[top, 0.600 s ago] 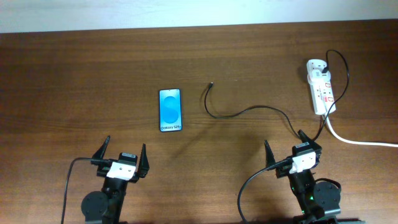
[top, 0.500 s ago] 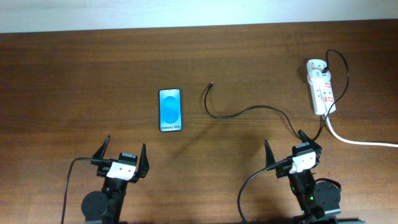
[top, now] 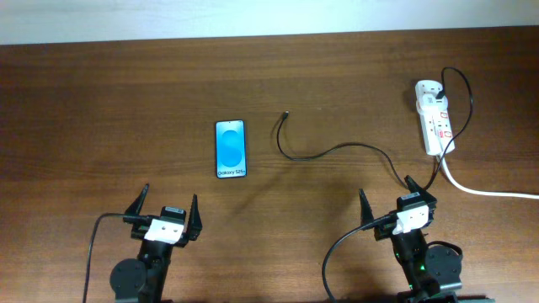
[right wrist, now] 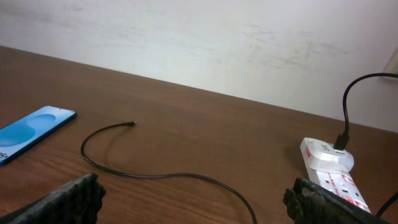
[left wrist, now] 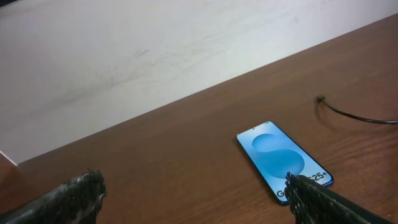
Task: Plug charger to phone and switch on socket
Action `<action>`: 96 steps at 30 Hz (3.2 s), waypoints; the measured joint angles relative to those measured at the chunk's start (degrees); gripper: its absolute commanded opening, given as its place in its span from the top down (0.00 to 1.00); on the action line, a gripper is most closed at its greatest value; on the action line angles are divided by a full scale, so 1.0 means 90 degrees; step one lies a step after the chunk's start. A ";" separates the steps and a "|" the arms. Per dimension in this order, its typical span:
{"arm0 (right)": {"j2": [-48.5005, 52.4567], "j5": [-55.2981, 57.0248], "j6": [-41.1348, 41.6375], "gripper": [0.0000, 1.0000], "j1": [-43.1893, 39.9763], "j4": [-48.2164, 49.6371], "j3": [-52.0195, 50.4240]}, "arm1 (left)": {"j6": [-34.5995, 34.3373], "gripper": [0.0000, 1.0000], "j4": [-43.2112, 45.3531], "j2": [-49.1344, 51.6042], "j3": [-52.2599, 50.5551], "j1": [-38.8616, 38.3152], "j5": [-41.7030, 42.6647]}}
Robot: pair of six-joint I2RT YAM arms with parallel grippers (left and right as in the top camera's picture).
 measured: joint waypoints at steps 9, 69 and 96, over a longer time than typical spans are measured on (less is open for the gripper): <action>0.0000 0.0000 0.0000 0.02 0.0000 0.0000 0.0000 | 0.0000 0.01 0.0000 0.0000 0.0000 0.0000 0.0000; 0.0000 0.0002 -0.0002 0.02 0.0000 -0.0002 0.0000 | -0.0469 0.01 -0.1008 0.4702 0.3704 0.0000 0.0855; 0.0000 0.0002 -0.0007 0.02 0.0000 -0.0007 0.0000 | -0.0488 0.01 -0.6390 1.1502 1.0712 -0.1537 0.1171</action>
